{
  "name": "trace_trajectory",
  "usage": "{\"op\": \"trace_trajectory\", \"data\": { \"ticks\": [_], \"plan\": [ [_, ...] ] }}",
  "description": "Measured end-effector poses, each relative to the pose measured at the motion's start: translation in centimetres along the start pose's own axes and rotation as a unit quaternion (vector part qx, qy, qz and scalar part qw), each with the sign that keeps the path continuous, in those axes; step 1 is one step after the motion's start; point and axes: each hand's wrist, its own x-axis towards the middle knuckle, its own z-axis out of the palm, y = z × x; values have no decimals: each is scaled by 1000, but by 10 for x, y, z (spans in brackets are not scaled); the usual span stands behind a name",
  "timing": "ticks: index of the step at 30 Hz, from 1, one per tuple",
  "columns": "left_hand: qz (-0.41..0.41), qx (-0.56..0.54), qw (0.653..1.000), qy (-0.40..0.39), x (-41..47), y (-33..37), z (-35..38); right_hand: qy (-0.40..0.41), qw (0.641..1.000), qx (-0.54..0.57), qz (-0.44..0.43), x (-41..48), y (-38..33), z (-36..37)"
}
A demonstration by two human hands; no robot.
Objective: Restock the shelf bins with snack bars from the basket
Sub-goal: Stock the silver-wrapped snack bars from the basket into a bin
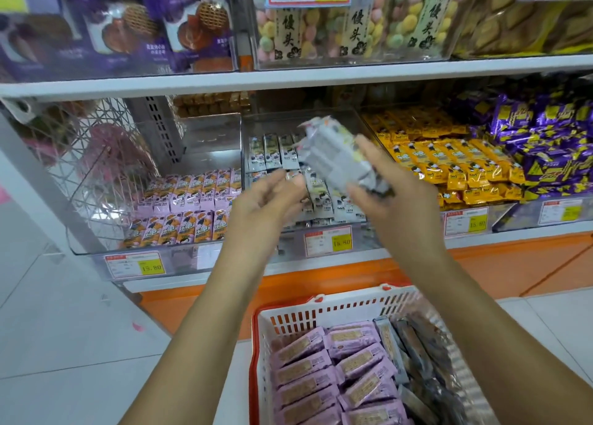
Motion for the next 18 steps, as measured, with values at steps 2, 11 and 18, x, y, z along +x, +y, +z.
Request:
{"op": "trace_trajectory", "data": {
  "ticks": [2, 11, 18],
  "plan": [
    [89, 159, 978, 105, 6, -2, -13, 15, 998, -52, 41, 32, 7, -5],
    [40, 348, 931, 102, 24, -27, -29, -89, 897, -425, 84, 139, 45, 46],
    [65, 347, 932, 82, 24, -32, -35, -162, 872, -457, 62, 145, 60, 65]
  ]
}}
